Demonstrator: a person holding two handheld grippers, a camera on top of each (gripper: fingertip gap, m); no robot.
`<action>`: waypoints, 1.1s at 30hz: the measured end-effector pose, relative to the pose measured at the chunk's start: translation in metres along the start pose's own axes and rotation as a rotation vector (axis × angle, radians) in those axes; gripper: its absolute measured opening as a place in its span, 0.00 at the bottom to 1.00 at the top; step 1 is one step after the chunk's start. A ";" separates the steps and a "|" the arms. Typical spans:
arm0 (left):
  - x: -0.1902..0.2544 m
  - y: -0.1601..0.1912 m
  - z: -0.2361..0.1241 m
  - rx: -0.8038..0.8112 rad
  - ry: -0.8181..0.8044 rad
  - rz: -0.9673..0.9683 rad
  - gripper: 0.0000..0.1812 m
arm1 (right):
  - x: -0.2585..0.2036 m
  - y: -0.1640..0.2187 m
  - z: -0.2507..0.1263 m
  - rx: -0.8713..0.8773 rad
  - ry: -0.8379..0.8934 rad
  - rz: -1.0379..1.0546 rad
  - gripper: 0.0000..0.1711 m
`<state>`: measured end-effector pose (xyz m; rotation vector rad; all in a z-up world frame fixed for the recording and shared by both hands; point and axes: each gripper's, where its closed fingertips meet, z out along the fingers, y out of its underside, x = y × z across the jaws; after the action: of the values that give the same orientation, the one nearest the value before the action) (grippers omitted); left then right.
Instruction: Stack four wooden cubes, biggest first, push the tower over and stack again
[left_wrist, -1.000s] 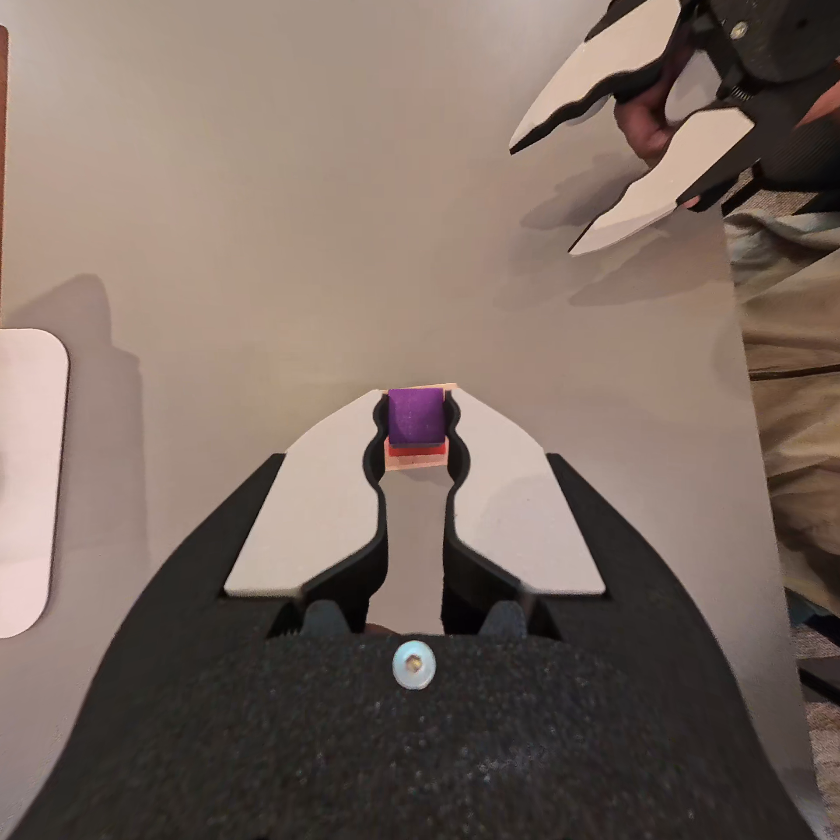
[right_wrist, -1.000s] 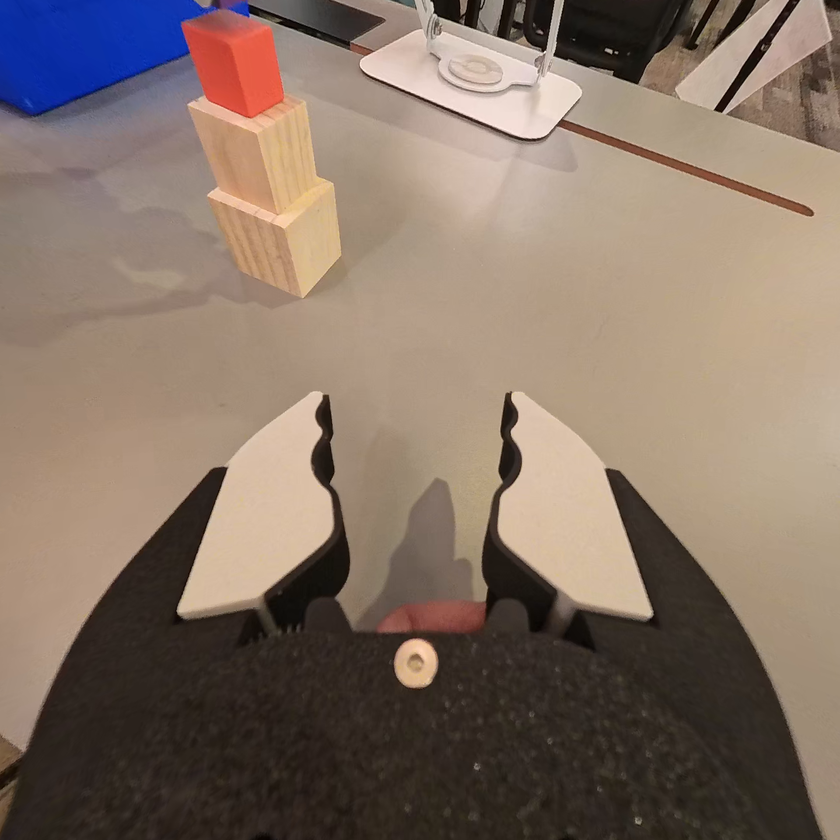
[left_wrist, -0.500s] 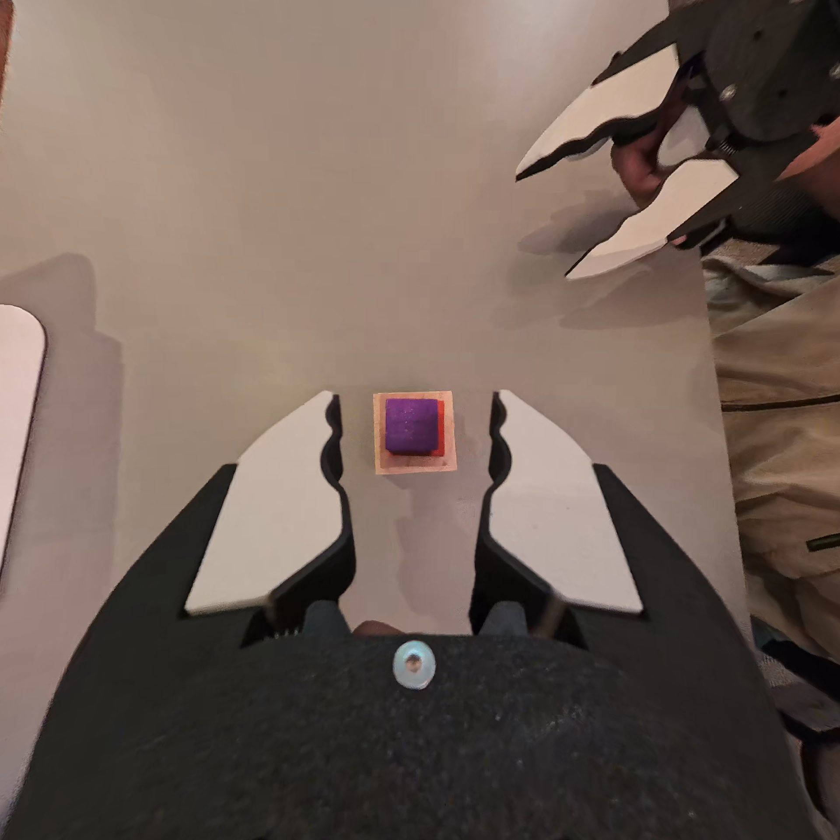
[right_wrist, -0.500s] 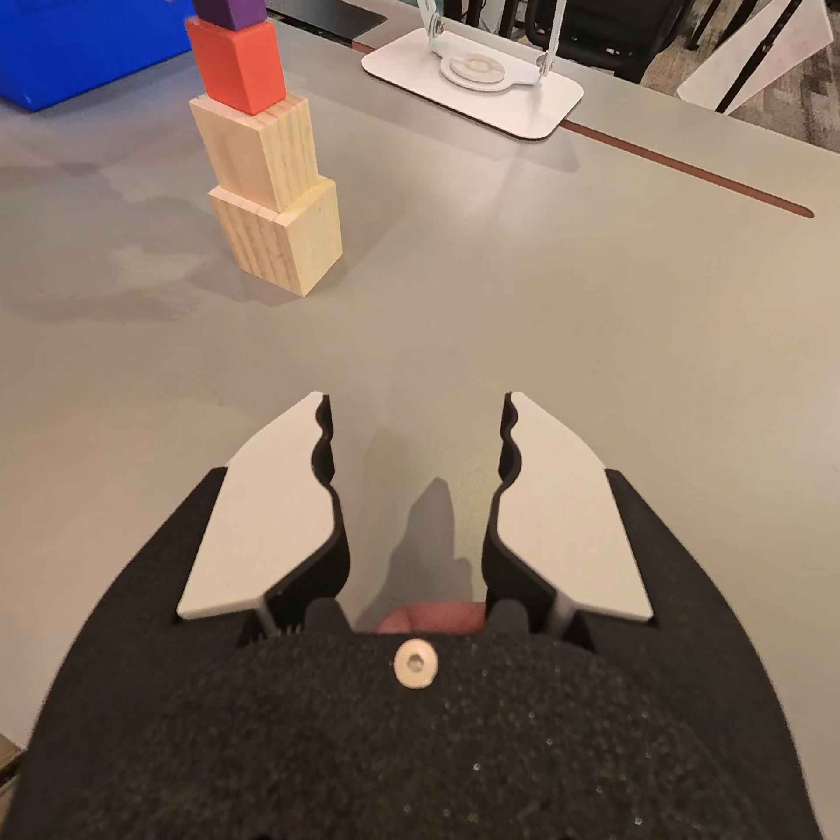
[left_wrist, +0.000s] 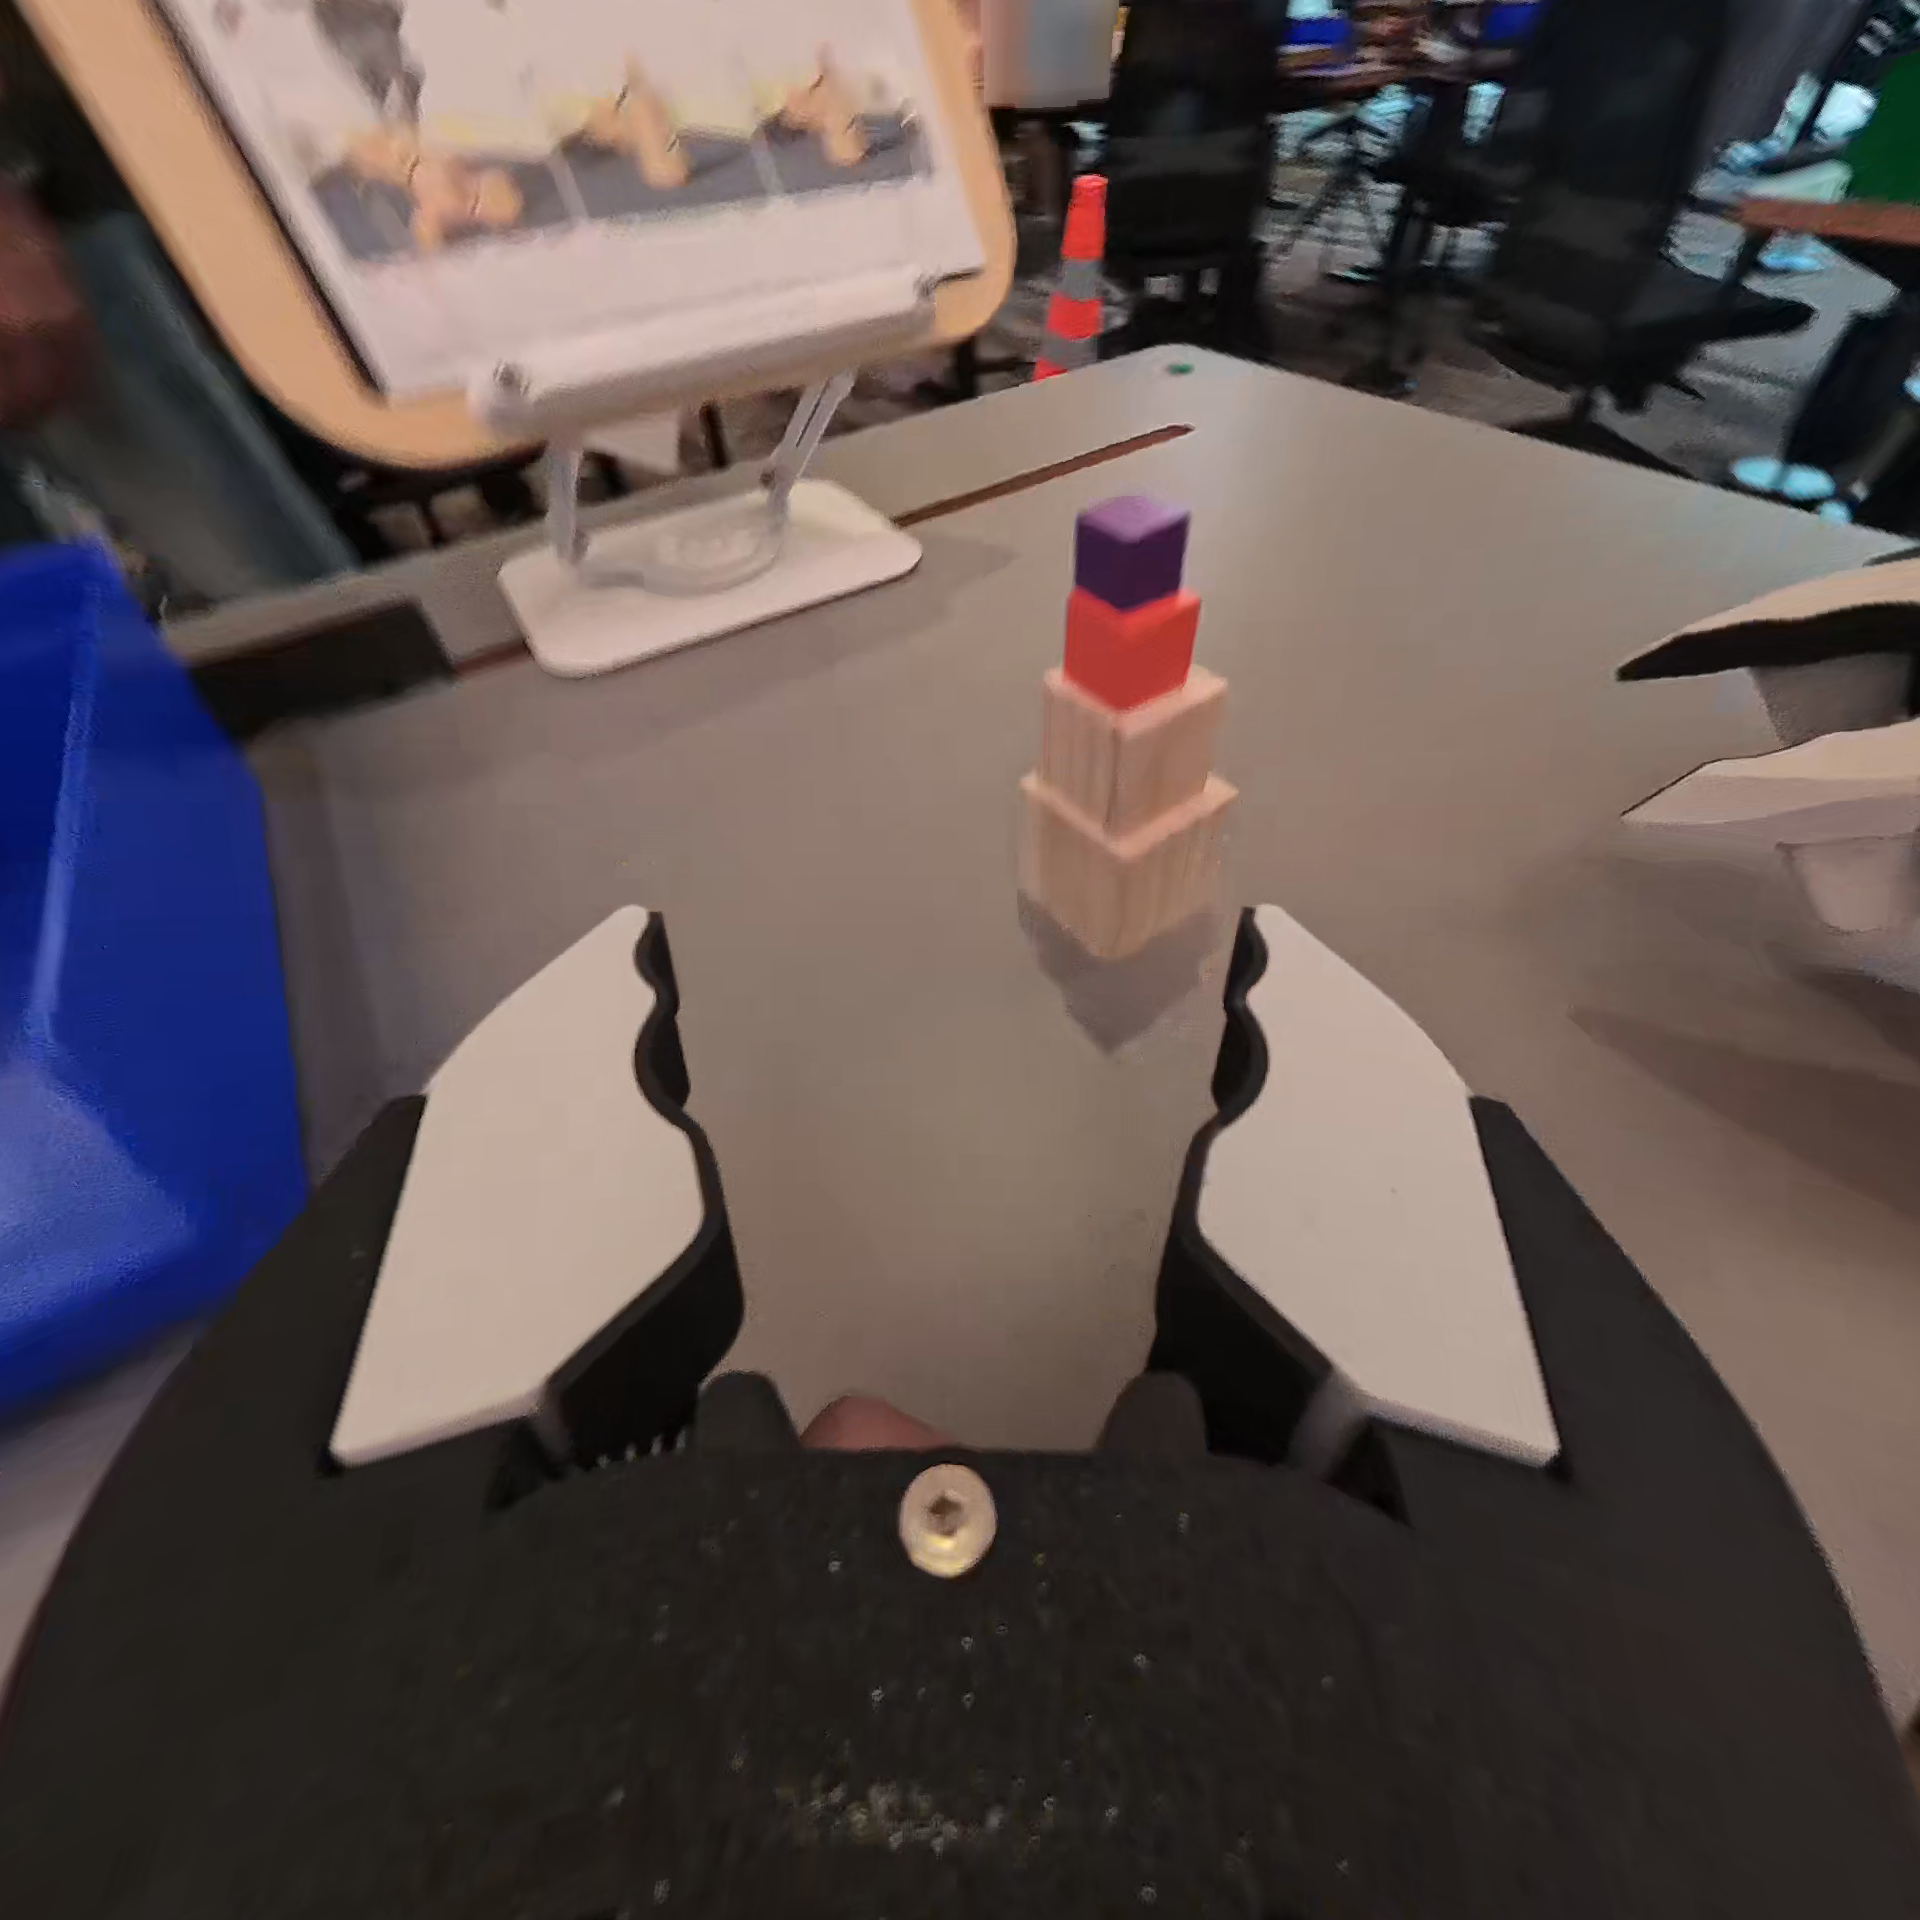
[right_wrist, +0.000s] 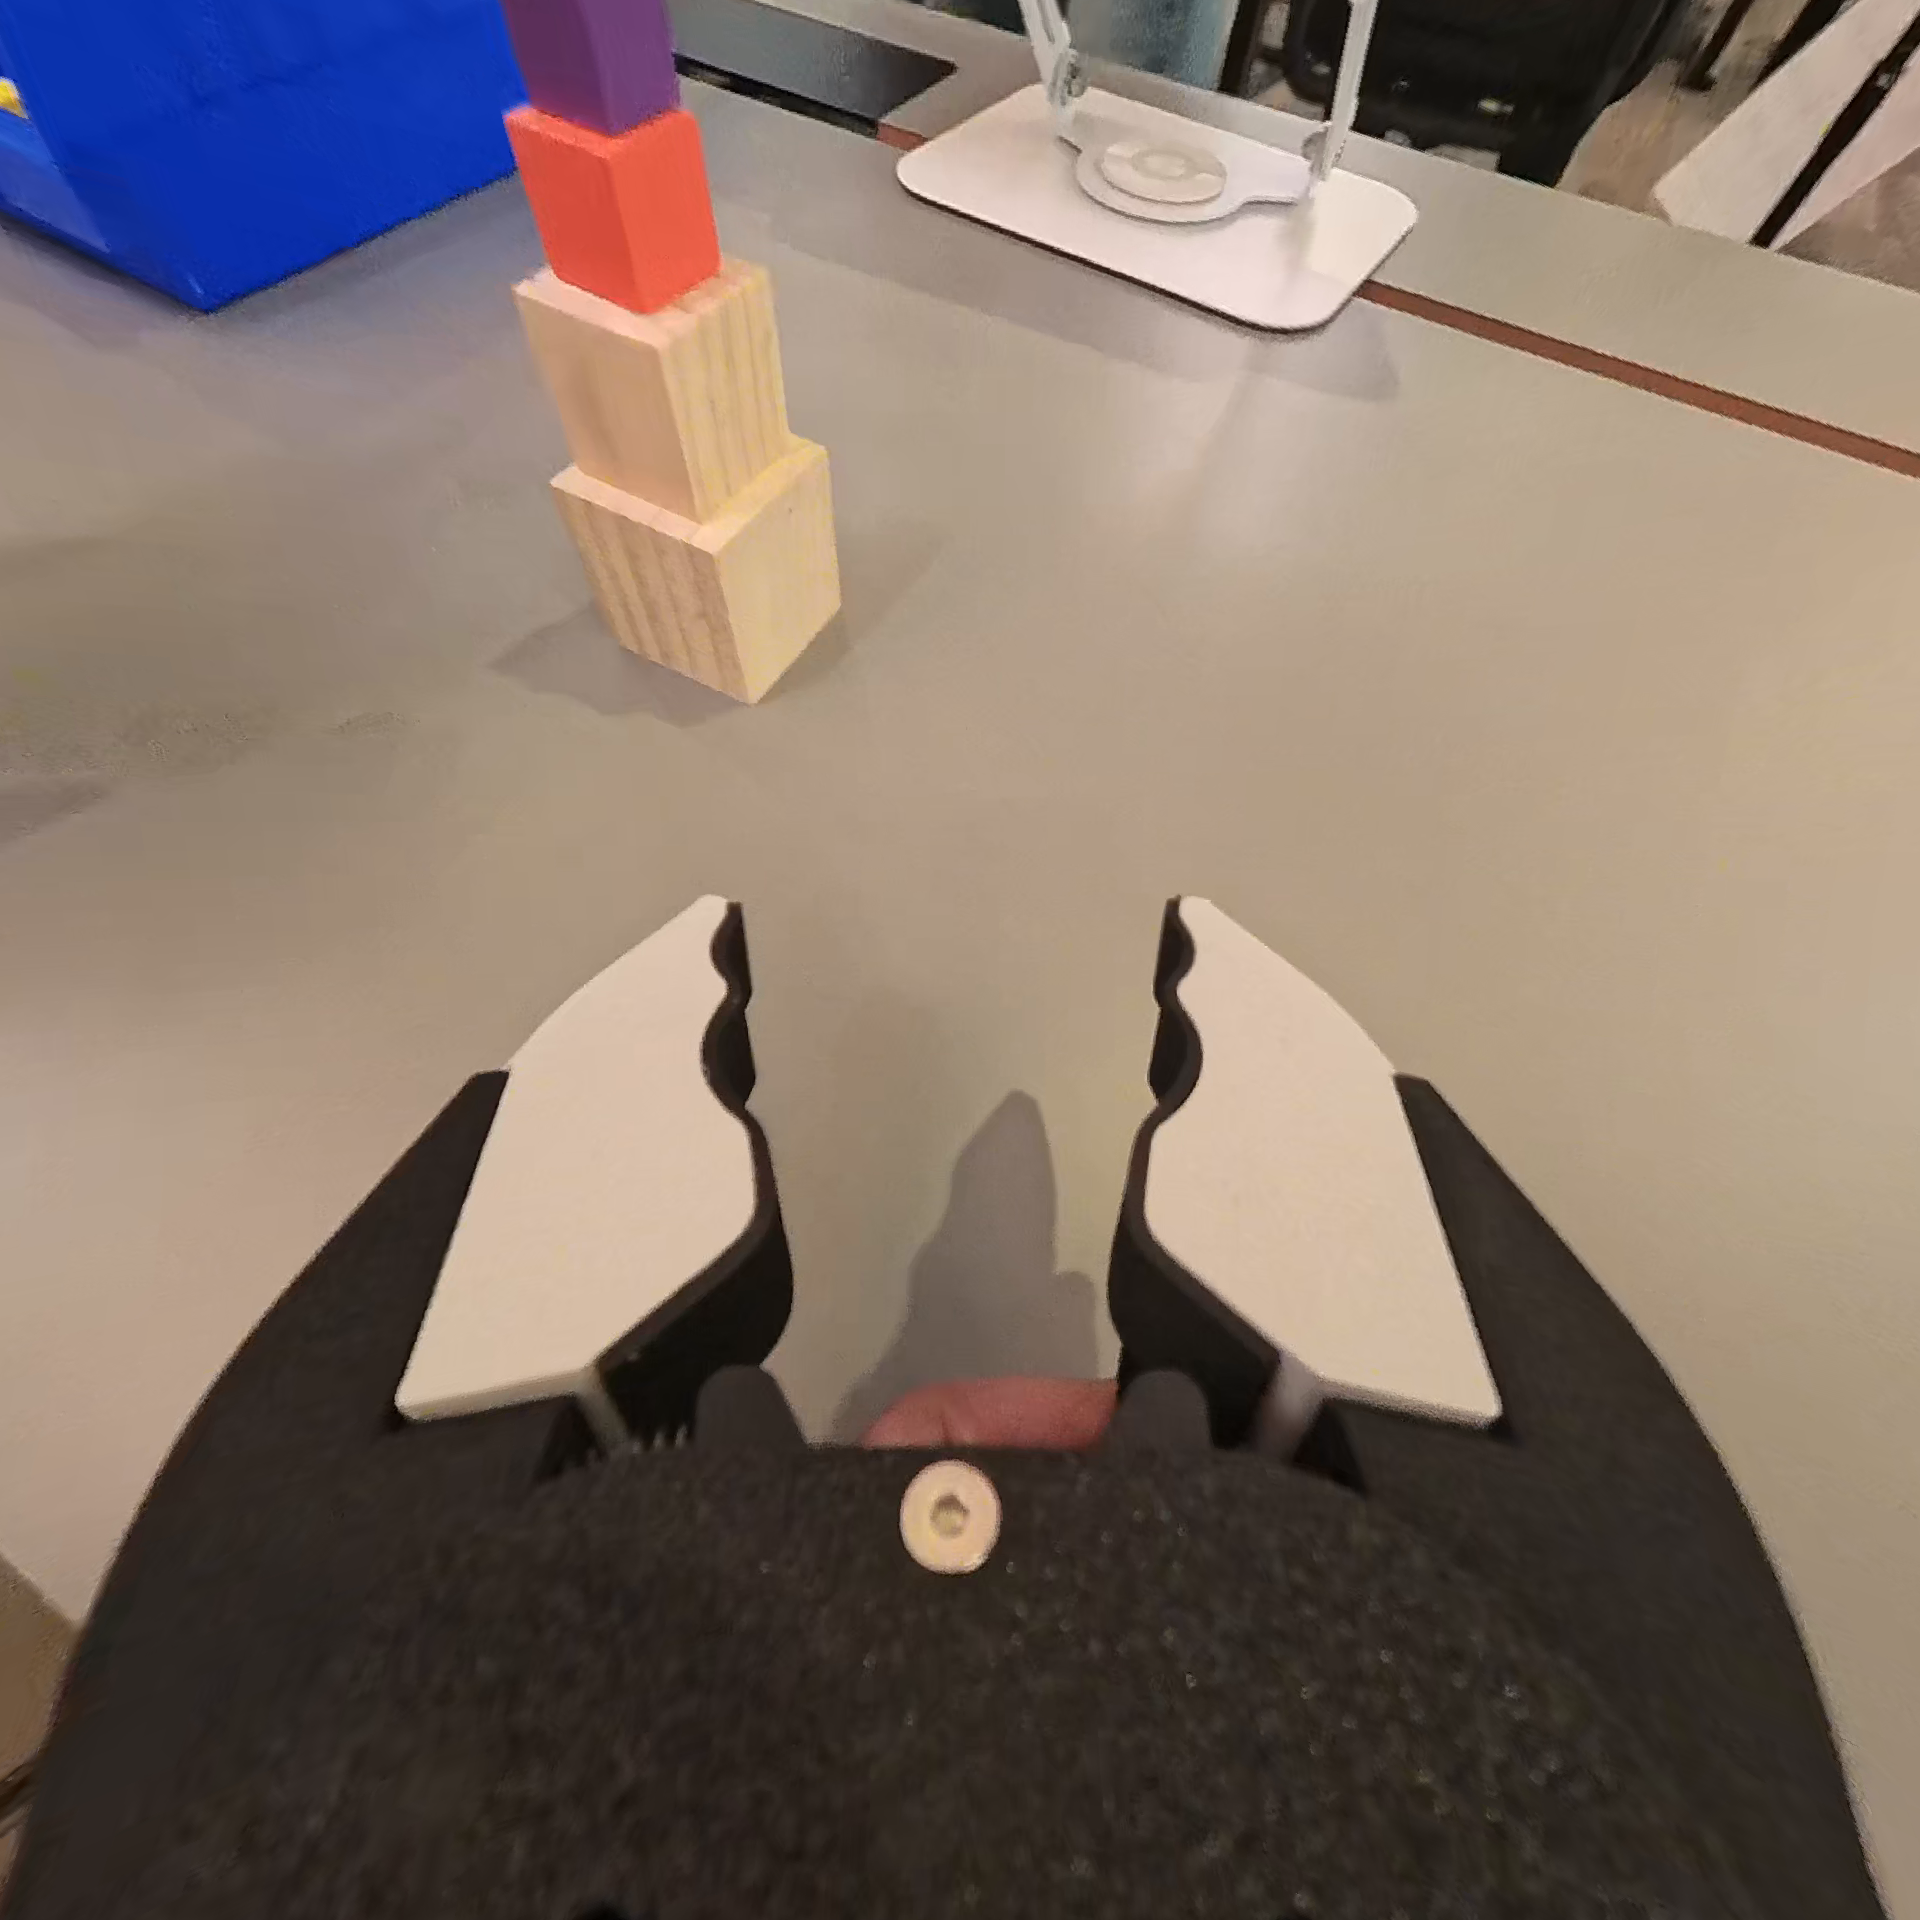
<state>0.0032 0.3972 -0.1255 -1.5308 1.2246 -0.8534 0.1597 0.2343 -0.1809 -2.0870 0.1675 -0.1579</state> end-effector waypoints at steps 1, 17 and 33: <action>-0.001 0.011 -0.004 0.008 -0.040 -0.059 0.56 | -0.002 -0.003 0.000 -0.001 -0.015 -0.005 0.45; -0.015 0.038 -0.019 0.064 -0.124 -0.258 0.42 | -0.033 -0.002 0.000 -0.052 -0.035 -0.030 0.35; 0.000 0.045 -0.013 0.000 0.016 -0.293 0.22 | -0.032 -0.001 -0.006 -0.023 -0.032 -0.069 0.35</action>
<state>-0.0223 0.3926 -0.1646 -1.7321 1.0245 -1.0554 0.1273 0.2357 -0.1787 -2.1183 0.0780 -0.1647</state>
